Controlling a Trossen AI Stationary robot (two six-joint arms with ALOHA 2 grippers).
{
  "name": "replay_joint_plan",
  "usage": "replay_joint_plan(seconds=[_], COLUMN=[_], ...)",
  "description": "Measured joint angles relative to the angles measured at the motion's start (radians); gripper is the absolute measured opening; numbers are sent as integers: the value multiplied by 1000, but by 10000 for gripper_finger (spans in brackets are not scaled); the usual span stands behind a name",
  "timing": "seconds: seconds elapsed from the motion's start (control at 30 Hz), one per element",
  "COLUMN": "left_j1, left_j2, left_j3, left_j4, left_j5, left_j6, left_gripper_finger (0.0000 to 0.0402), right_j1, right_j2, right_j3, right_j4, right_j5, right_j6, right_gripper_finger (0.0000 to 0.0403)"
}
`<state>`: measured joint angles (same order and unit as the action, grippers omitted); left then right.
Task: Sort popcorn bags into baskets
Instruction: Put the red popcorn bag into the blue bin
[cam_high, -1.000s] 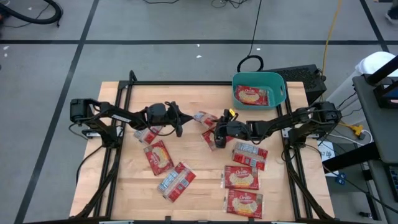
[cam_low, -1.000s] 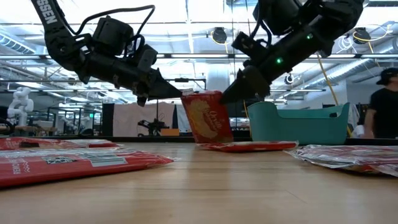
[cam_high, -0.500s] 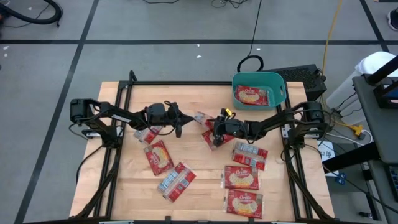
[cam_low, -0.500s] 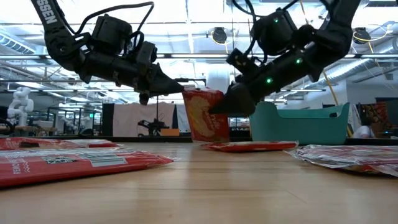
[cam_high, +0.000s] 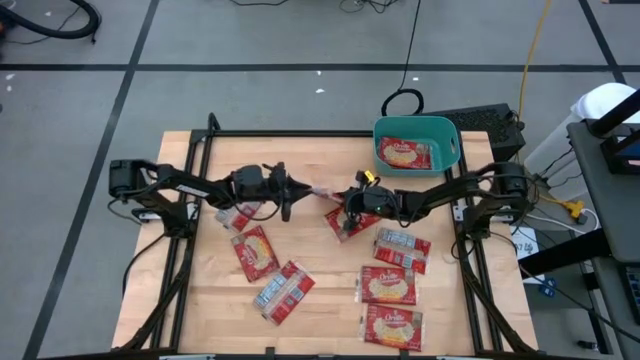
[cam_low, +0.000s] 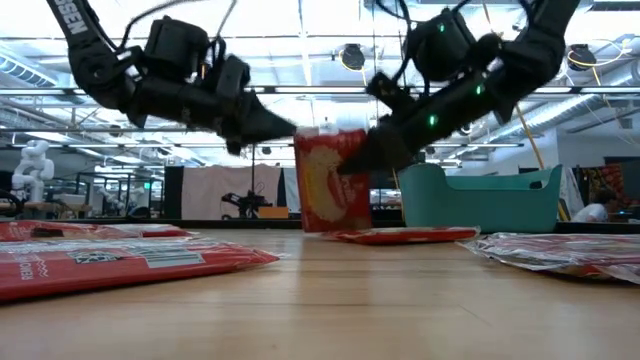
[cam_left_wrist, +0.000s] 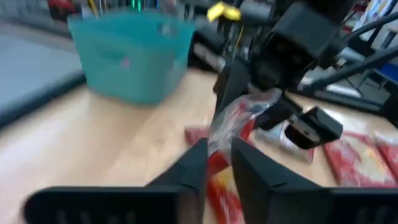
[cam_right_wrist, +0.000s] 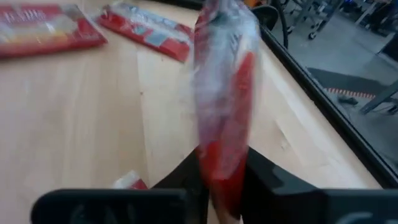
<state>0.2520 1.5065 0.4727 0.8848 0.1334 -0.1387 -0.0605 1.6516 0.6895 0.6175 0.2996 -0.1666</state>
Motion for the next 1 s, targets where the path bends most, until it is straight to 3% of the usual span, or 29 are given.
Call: replay_joint_plan(seconds=[0.13, 0.3, 0.4, 0.5, 0.57, 0.73, 1.0], left_j1=[0, -43, -103, -150, -168, -172, -123], left_j2=[-93, -161, -158, -139, -132, -119, -119], left_j3=[6, 72, 147, 214, 241, 258, 258], left_j4=[-9, -44, -230, -397, -467, -527, -606], left_j5=[-4, -3, -22, -132, -191, -200, -65], left_j6=[72, 89, 155, 196, 214, 232, 245], left_gripper_finger=[152, 228, 264, 286, 289, 269, 226], right_j1=[-7, -34, -36, -30, -28, -24, -27], right_j2=[-84, -119, -115, -112, -112, -112, -112], right_j3=[49, 156, 211, 236, 242, 244, 244], right_j4=[-198, -409, -498, -549, -561, -563, -558], right_j5=[-66, -221, -257, -257, -266, -306, -305], right_j6=[72, 176, 182, 197, 199, 182, 147], right_gripper_finger=[43, 25, 26, 35, 38, 34, 35])
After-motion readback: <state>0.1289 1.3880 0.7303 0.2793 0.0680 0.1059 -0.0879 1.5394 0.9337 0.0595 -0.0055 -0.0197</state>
